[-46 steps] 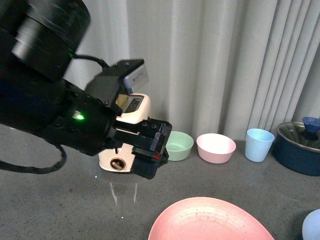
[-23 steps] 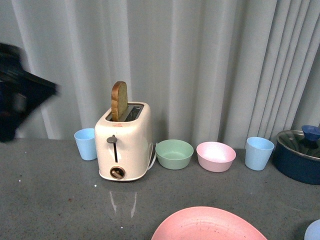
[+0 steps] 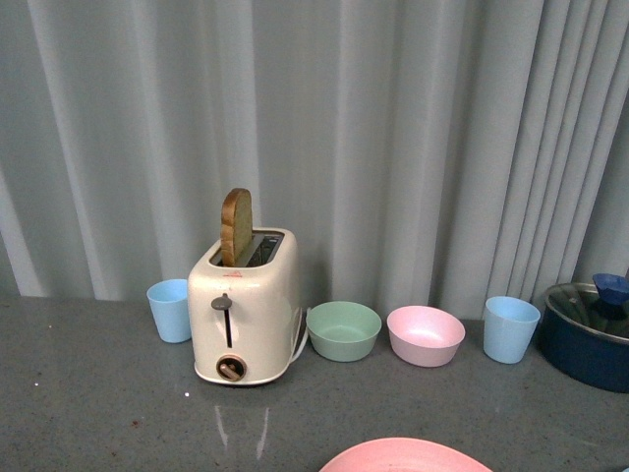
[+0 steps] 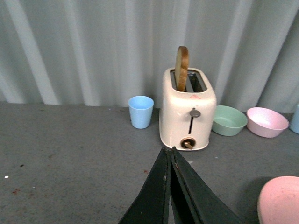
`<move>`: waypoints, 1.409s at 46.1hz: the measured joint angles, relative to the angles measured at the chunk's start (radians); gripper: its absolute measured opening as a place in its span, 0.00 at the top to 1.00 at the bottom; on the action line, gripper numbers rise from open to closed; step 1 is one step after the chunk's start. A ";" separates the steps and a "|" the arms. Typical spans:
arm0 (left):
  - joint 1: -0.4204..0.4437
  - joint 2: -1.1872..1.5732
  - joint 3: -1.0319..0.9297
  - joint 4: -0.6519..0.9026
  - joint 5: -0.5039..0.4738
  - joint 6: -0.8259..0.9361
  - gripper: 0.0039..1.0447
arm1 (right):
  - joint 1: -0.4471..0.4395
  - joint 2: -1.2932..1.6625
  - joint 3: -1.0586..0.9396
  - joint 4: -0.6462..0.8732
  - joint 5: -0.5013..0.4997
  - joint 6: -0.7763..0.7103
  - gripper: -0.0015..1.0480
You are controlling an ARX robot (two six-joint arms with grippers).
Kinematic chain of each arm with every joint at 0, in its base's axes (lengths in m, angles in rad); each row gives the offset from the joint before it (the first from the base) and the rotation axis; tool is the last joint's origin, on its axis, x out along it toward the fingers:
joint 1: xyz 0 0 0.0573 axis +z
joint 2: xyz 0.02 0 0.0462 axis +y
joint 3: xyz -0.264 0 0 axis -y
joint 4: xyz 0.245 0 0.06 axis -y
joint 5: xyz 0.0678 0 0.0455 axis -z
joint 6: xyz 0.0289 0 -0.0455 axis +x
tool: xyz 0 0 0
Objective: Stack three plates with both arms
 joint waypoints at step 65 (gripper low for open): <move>0.041 -0.649 -0.163 -0.486 0.019 -0.004 0.97 | 0.000 0.000 0.000 0.000 -0.002 0.000 0.07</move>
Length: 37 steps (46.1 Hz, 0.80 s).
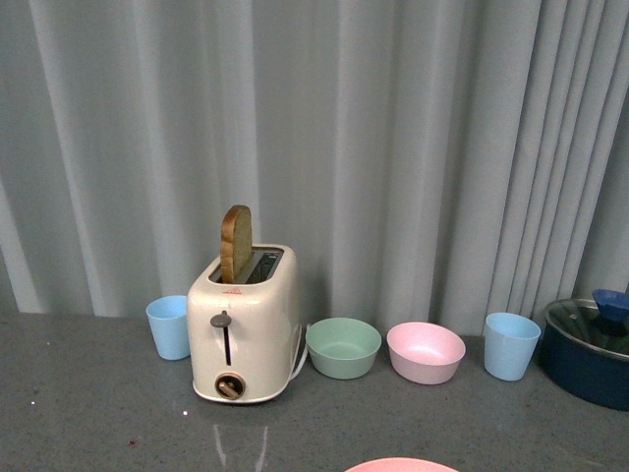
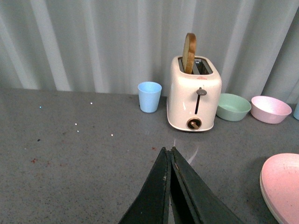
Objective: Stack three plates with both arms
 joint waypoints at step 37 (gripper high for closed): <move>0.000 -0.037 0.000 -0.010 0.000 -0.001 0.21 | 0.000 0.000 0.000 0.000 0.000 0.000 0.07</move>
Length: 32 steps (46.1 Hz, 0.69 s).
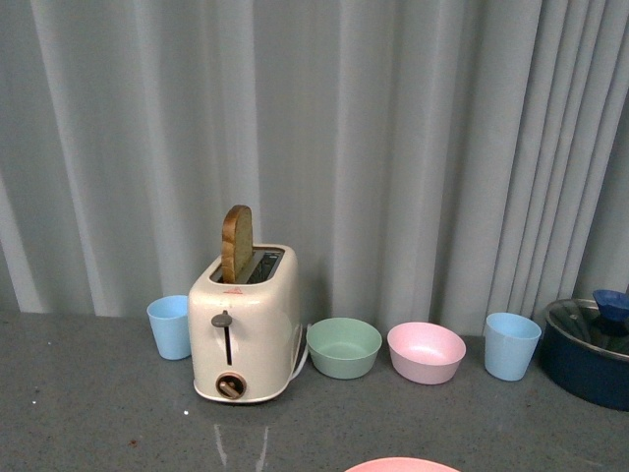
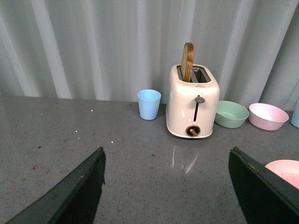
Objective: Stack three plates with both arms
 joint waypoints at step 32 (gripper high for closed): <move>0.000 0.000 0.000 0.000 0.000 0.000 0.06 | -0.598 1.629 0.735 0.285 -0.070 0.038 0.07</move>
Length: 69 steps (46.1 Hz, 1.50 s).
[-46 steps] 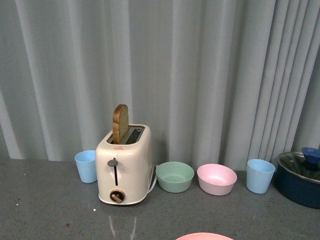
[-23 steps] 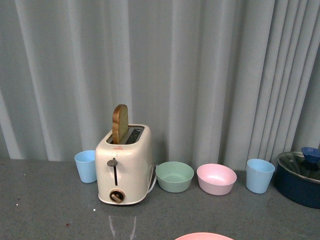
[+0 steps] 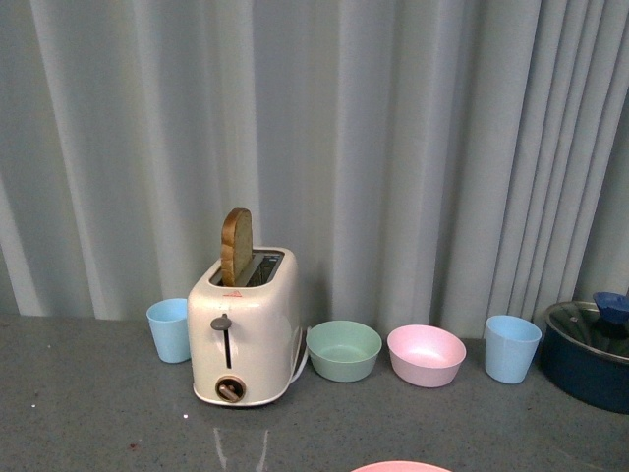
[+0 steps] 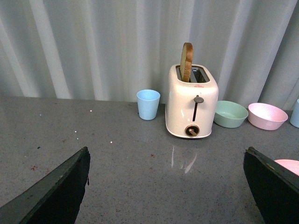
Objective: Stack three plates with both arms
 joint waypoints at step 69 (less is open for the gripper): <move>0.000 0.000 0.000 0.000 0.000 0.000 0.06 | -0.071 0.424 -0.025 0.111 -0.159 -0.382 0.63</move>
